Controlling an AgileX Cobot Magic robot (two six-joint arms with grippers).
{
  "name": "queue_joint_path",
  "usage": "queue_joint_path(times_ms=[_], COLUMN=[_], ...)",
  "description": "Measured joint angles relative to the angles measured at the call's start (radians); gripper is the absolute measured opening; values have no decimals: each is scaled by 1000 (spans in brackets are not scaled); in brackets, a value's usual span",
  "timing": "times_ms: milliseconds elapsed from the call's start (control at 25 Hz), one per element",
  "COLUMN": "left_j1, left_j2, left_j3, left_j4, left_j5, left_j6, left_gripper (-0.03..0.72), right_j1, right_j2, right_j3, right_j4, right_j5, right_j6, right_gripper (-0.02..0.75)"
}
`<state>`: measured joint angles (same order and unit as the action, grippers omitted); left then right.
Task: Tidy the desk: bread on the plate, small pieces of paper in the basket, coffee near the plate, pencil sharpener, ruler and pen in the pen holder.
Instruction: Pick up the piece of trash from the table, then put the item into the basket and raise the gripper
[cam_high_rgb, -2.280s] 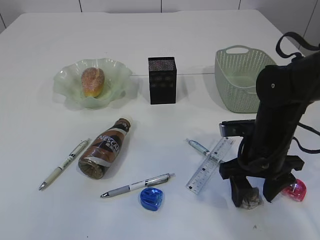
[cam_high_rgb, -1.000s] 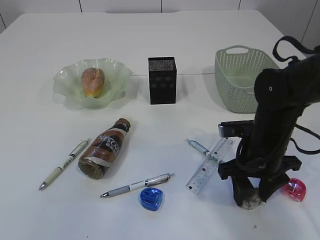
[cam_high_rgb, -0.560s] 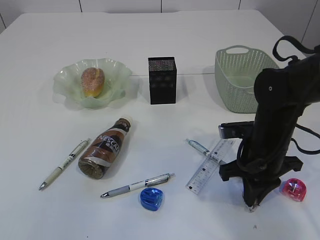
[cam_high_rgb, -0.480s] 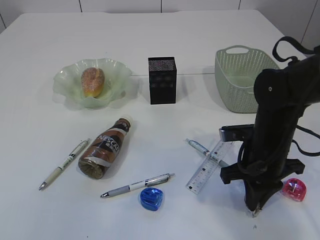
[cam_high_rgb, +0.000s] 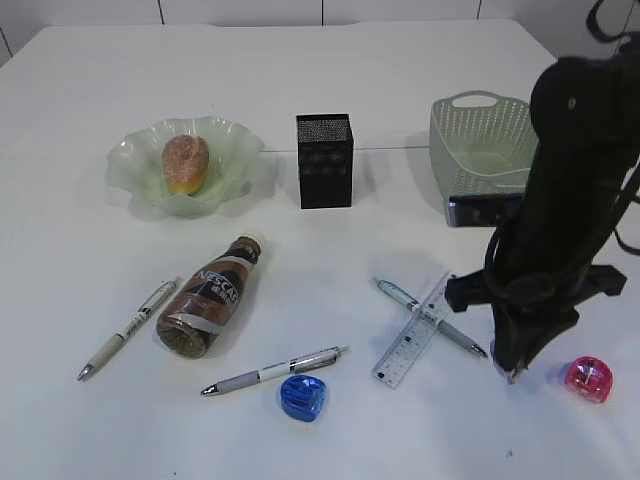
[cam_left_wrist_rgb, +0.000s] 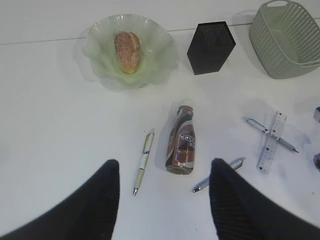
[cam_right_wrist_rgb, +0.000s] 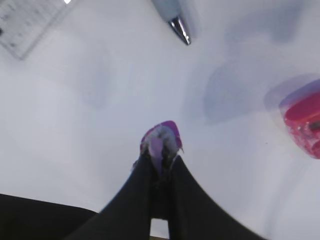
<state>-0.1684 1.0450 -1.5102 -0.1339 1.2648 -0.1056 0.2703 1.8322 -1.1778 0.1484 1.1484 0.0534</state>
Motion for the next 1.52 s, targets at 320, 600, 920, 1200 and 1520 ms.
queue_joint_path(times_ms=[320, 600, 920, 1200, 1520], left_j1=[0, 0, 0, 0, 0], left_j2=[0, 0, 0, 0, 0], left_j3=[0, 0, 0, 0, 0], left_j4=[0, 0, 0, 0, -6], left_j5=[0, 0, 0, 0, 0], left_j6=[0, 0, 0, 0, 0], left_gripper=[401, 401, 401, 401, 401], right_j1=[0, 0, -37, -78, -126], right_j2=[-41, -41, 7, 92, 163], right_j3=[-252, -505, -655, -756, -837], right_j4=[-102, -229, -244, -247, -247], right_j5=[61, 77, 89, 98, 100], right_j6=[23, 56, 76, 76, 78], right_gripper=[56, 56, 55, 55, 54])
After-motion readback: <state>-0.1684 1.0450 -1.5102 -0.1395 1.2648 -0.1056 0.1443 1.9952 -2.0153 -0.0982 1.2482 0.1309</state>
